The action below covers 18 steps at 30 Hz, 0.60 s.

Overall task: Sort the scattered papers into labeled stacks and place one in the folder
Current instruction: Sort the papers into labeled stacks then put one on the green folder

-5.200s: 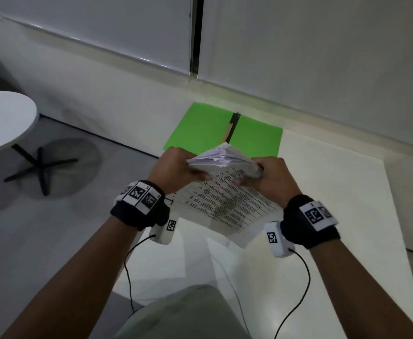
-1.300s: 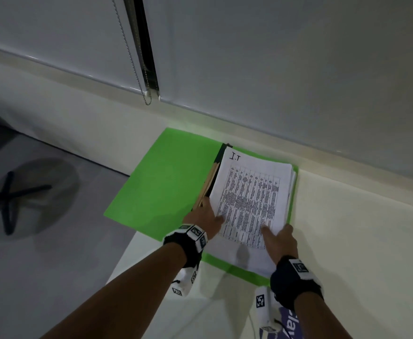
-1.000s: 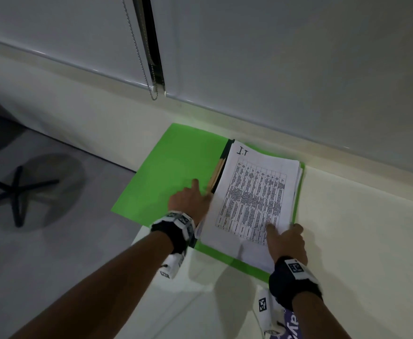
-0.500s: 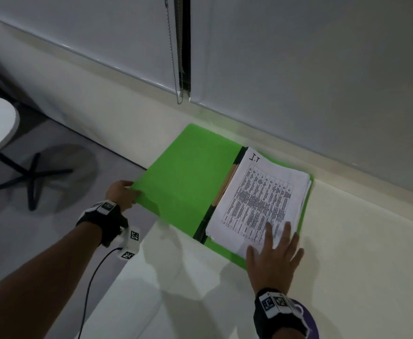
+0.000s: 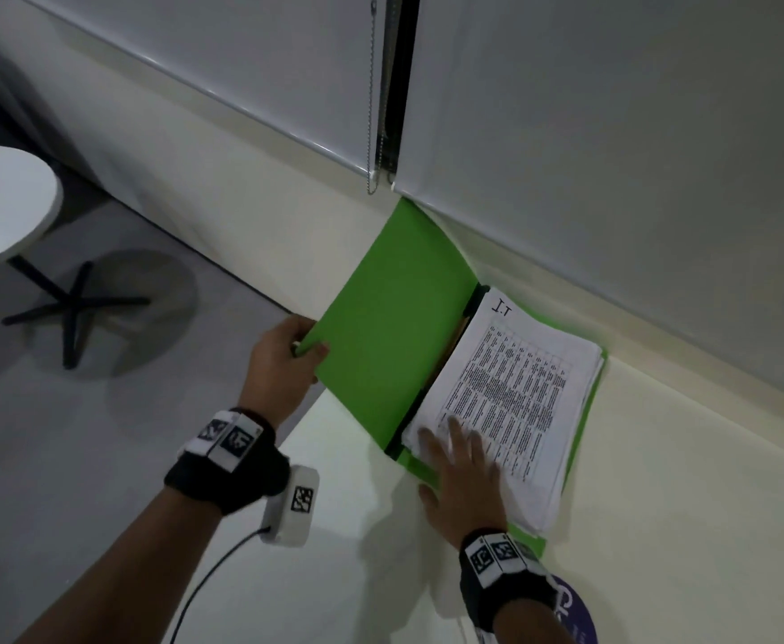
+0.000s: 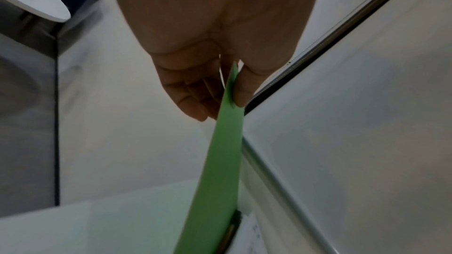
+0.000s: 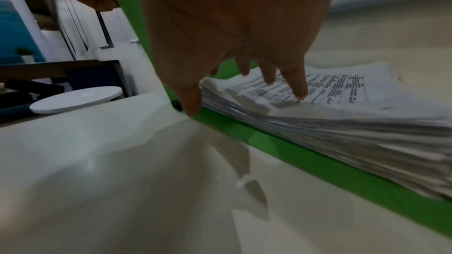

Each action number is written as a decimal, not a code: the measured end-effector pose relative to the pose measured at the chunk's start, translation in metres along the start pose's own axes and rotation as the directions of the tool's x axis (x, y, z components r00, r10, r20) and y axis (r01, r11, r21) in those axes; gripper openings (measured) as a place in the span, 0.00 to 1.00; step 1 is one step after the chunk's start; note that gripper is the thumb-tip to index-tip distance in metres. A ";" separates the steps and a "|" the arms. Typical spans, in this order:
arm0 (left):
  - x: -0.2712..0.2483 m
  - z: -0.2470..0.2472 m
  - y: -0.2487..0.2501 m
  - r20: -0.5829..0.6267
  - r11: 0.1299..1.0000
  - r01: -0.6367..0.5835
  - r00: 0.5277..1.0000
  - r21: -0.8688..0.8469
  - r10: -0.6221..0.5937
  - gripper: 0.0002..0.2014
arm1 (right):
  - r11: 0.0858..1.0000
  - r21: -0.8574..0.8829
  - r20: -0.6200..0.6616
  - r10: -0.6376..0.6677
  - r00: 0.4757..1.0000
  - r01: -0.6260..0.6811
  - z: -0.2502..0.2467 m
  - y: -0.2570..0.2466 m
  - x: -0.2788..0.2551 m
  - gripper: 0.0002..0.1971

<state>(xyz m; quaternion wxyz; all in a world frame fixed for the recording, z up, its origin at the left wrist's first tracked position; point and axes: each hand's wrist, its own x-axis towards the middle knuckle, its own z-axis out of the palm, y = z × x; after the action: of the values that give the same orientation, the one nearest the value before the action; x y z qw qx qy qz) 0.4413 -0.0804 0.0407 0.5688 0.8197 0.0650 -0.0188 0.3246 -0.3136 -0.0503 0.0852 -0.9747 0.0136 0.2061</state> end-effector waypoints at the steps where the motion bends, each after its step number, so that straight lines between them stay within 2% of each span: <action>1: -0.010 0.004 0.006 0.002 1.000 -0.015 1.000 0.013 0.015 0.12 | 1.000 0.024 0.077 0.009 0.997 -0.011 -0.002 -0.002 0.001 0.39; 3: -0.027 0.009 0.018 -0.011 0.991 -0.082 0.996 0.103 0.084 0.11 | 0.999 0.024 0.180 0.033 0.983 -0.038 -0.002 -0.004 0.003 0.39; 7: -0.066 0.020 0.045 0.000 0.925 -0.270 0.960 0.269 0.281 0.05 | 0.998 0.048 0.218 0.027 0.976 -0.039 -0.008 0.002 0.003 0.41; 10: -0.098 0.046 0.051 0.187 0.842 -0.447 0.894 0.301 0.408 0.07 | 0.997 0.081 0.223 -0.004 0.975 -0.014 -0.004 0.009 0.009 0.42; 11: -0.108 0.056 0.050 0.262 0.811 -0.503 0.860 0.297 0.438 0.09 | 0.991 0.123 0.238 0.019 0.971 -0.050 -0.003 0.011 0.010 0.43; 12: -0.116 0.068 0.048 0.318 0.781 -0.553 0.825 0.289 0.466 0.10 | 0.959 0.247 0.254 0.075 0.964 -0.139 -0.004 0.013 0.010 0.44; 13: -0.122 0.080 0.045 0.362 0.757 -0.591 0.795 0.278 0.488 0.11 | 0.869 0.434 0.265 0.130 0.956 -0.238 -0.004 0.017 0.007 0.45; 14: -0.127 0.091 0.043 0.395 0.742 -0.616 0.771 0.265 0.500 0.12 | 0.739 0.608 0.240 0.177 0.955 -0.290 -0.003 0.024 0.004 0.40; 15: -0.132 0.103 0.040 0.424 0.734 -0.632 0.753 0.249 0.504 0.12 | 0.628 0.728 0.196 0.195 0.961 -0.276 -0.007 0.028 -0.001 0.24; 16: -0.134 0.113 0.036 0.447 0.726 -0.645 0.736 0.237 0.508 0.12 | 0.432 0.850 0.236 0.200 0.951 -0.302 -0.016 0.034 -0.008 0.09; 18: -0.139 0.133 0.027 0.484 0.710 -0.668 0.708 0.223 0.514 0.12 | 0.032 0.964 0.245 0.264 0.933 -0.263 -0.031 0.050 -0.015 0.12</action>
<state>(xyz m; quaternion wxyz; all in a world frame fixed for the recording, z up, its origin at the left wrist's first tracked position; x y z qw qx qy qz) 0.3131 -0.2255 0.0335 0.3728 0.8690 -0.3254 -0.0054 0.3199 -0.3687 -0.0241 0.6775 -0.6407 0.3267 0.1540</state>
